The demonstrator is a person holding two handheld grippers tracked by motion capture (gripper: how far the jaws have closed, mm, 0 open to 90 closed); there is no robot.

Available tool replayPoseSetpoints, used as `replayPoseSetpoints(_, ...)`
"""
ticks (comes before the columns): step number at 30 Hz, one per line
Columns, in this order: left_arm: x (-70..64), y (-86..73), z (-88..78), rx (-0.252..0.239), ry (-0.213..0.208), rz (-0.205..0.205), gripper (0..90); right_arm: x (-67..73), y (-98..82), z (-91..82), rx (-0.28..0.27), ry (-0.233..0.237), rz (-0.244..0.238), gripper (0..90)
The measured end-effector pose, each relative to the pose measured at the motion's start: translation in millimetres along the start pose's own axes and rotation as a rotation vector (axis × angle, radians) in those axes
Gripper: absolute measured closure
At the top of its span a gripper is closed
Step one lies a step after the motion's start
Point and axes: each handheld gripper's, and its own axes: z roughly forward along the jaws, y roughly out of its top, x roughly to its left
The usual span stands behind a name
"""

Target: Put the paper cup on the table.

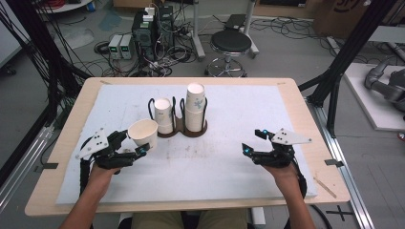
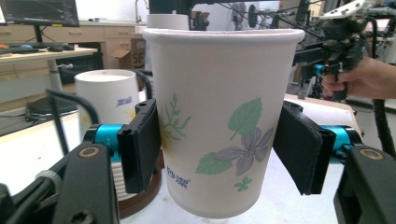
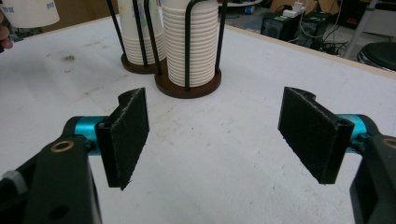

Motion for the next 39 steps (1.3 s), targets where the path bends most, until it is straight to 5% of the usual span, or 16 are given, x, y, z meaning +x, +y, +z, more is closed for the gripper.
replayPoseSetpoints(8,14.5,-3.2,-9.9,-0.015,0.078,-0.016,35.1,1.5,-3.2,-2.5,0.011,0.008,-0.013,25.5)
replayPoseSetpoints(14,26.1,-6.7,-14.2,0.019,0.148,-0.078,34.2,-0.3,-5.8,-6.4,0.008,0.010,-0.005,25.5)
replayPoseSetpoints(25,49.1,-23.4,-21.4,0.095,0.244,-0.080,34.8,0.6,-7.3,-2.8,0.018,0.021,-0.007,25.5)
replayPoseSetpoints(39,61.0,-37.3,-16.1,0.226,0.277,-0.088,35.7,1.5,-8.4,-1.2,0.024,0.029,-0.010,25.7)
